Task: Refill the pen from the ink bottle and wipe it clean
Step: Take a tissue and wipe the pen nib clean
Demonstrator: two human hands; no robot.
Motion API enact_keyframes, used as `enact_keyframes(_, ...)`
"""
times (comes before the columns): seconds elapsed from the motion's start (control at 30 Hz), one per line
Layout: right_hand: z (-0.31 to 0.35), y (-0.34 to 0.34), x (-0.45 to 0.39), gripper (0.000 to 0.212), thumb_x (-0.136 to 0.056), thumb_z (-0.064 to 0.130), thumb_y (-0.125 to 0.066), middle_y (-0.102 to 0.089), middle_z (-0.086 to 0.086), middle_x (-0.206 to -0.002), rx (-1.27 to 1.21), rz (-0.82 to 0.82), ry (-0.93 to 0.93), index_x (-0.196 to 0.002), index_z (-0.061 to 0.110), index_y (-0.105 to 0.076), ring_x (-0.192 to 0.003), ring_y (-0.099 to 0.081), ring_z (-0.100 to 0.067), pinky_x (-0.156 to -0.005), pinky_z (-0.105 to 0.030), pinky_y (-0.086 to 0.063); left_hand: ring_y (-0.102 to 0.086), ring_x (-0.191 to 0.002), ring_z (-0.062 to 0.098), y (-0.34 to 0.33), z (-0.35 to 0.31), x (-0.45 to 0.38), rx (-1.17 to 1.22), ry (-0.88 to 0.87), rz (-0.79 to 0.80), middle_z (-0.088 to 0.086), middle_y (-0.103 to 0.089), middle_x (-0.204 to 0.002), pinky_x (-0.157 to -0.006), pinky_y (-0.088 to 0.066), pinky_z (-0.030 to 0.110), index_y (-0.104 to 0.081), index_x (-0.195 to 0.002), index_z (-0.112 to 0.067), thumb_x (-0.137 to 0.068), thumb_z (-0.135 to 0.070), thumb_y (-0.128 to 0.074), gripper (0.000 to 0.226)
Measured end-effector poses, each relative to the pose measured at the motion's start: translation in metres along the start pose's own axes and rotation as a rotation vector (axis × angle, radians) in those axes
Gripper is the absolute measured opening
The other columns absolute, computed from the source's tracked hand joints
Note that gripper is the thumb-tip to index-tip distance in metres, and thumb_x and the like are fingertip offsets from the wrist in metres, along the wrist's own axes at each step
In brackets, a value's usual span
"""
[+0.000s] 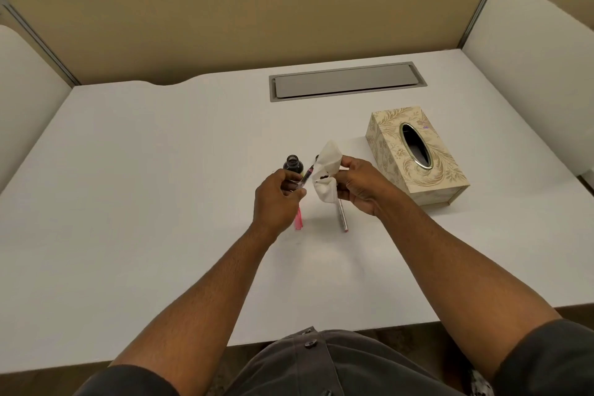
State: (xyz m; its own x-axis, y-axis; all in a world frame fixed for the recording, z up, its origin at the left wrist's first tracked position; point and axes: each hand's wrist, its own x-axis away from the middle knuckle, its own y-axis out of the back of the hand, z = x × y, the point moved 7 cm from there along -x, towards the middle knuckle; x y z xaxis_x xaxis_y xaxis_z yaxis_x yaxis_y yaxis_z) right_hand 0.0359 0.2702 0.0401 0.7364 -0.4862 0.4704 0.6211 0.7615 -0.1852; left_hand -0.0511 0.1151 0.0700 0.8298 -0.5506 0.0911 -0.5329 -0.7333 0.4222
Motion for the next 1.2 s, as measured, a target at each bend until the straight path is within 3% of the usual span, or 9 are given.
enact_keyframes(0.2,0.006,-0.015,0.012,0.027,-0.087,-0.004,-0.062,-0.073,-0.013,-0.1,0.084,0.099,0.021,-0.113,0.002,-0.07,-0.084,-0.069,-0.021,-0.069,-0.03,-0.056,-0.064,-0.085,0.008,-0.006,0.001,-0.003,-0.043,-0.013,0.022,-0.003,-0.069,-0.093,-0.074,-0.05,0.018,-0.067,-0.098,-0.023,-0.083,-0.013,-0.07,0.018)
enact_keyframes(0.43,0.012,-0.025,0.02,0.046,-0.086,-0.018,-0.033,-0.066,-0.019,-0.117,0.065,0.308,-0.028,-0.123,-0.009,-0.059,-0.103,-0.065,-0.026,-0.082,-0.028,-0.057,-0.06,-0.081,0.008,0.0,0.003,-0.005,-0.145,-0.064,-0.016,0.0,-0.067,-0.094,-0.073,-0.046,0.021,-0.068,-0.095,-0.021,-0.084,-0.013,-0.069,0.014)
enact_keyframes(0.57,0.011,-0.027,0.021,0.04,-0.089,-0.017,-0.049,-0.065,-0.019,-0.125,0.094,0.39,0.03,-0.127,-0.006,-0.057,-0.115,-0.063,-0.027,-0.096,-0.029,-0.052,-0.059,-0.081,0.011,0.002,0.0,-0.003,-0.194,-0.108,-0.03,0.001,-0.064,-0.092,-0.07,-0.044,0.018,-0.069,-0.095,-0.019,-0.084,-0.01,-0.069,0.014)
enact_keyframes(0.7,0.014,-0.019,0.016,0.029,-0.087,-0.005,-0.064,-0.068,-0.018,-0.116,0.141,0.22,0.121,-0.116,-0.006,-0.064,-0.104,-0.067,-0.025,-0.085,-0.027,-0.058,-0.059,-0.079,0.008,-0.004,-0.002,-0.001,-0.181,-0.106,0.02,0.002,-0.066,-0.094,-0.069,-0.043,0.013,-0.068,-0.097,-0.016,-0.083,-0.01,-0.071,0.015)
enact_keyframes(0.83,0.022,-0.019,0.016,0.013,-0.088,0.01,-0.07,-0.071,-0.014,-0.086,0.45,0.07,0.248,-0.094,-0.001,-0.073,-0.074,-0.065,-0.018,-0.069,-0.027,-0.054,-0.058,-0.077,0.003,-0.002,0.0,0.0,-0.139,-0.061,0.022,0.0,-0.067,-0.093,-0.069,-0.043,0.014,-0.067,-0.097,-0.017,-0.084,-0.01,-0.071,0.015)
enact_keyframes(0.9,0.027,-0.02,0.017,0.026,-0.092,0.021,-0.064,-0.068,-0.022,-0.078,0.611,0.004,0.322,-0.086,-0.003,-0.07,-0.064,-0.058,-0.019,-0.066,-0.034,-0.049,-0.058,-0.075,-0.001,-0.002,0.001,0.001,-0.109,-0.033,0.04,-0.003,-0.067,-0.09,-0.068,-0.042,0.01,-0.067,-0.097,-0.017,-0.084,-0.01,-0.07,0.015)
enact_keyframes(0.97,0.032,-0.022,0.019,0.036,-0.095,0.03,-0.059,-0.065,-0.024,-0.077,0.724,-0.035,0.367,-0.083,-0.003,-0.067,-0.063,-0.054,-0.021,-0.064,-0.035,-0.045,-0.058,-0.074,-0.002,-0.002,0.001,0.002,-0.072,-0.014,0.058,-0.006,-0.067,-0.086,-0.066,-0.041,0.009,-0.067,-0.097,-0.017,-0.083,-0.009,-0.071,0.016)
enact_keyframes(1.07,0.036,-0.026,0.02,0.029,-0.097,0.029,-0.053,-0.063,-0.011,-0.08,0.867,-0.085,0.374,-0.089,0.004,-0.067,-0.073,-0.056,-0.023,-0.066,-0.037,-0.047,-0.06,-0.073,0.001,-0.007,0.0,0.005,-0.043,0.013,0.079,-0.007,-0.066,-0.082,-0.067,-0.044,0.012,-0.065,-0.098,-0.018,-0.084,-0.009,-0.07,0.018)
enact_keyframes(1.2,0.033,-0.031,0.02,0.028,-0.099,0.027,-0.05,-0.064,-0.01,-0.09,0.912,-0.124,0.366,-0.097,0.003,-0.064,-0.079,-0.054,-0.021,-0.071,-0.037,-0.046,-0.065,-0.082,0.009,-0.011,0.007,0.002,-0.054,0.081,0.113,-0.003,-0.07,-0.09,-0.079,-0.051,0.024,-0.069,-0.107,-0.015,-0.086,-0.01,-0.068,0.022)
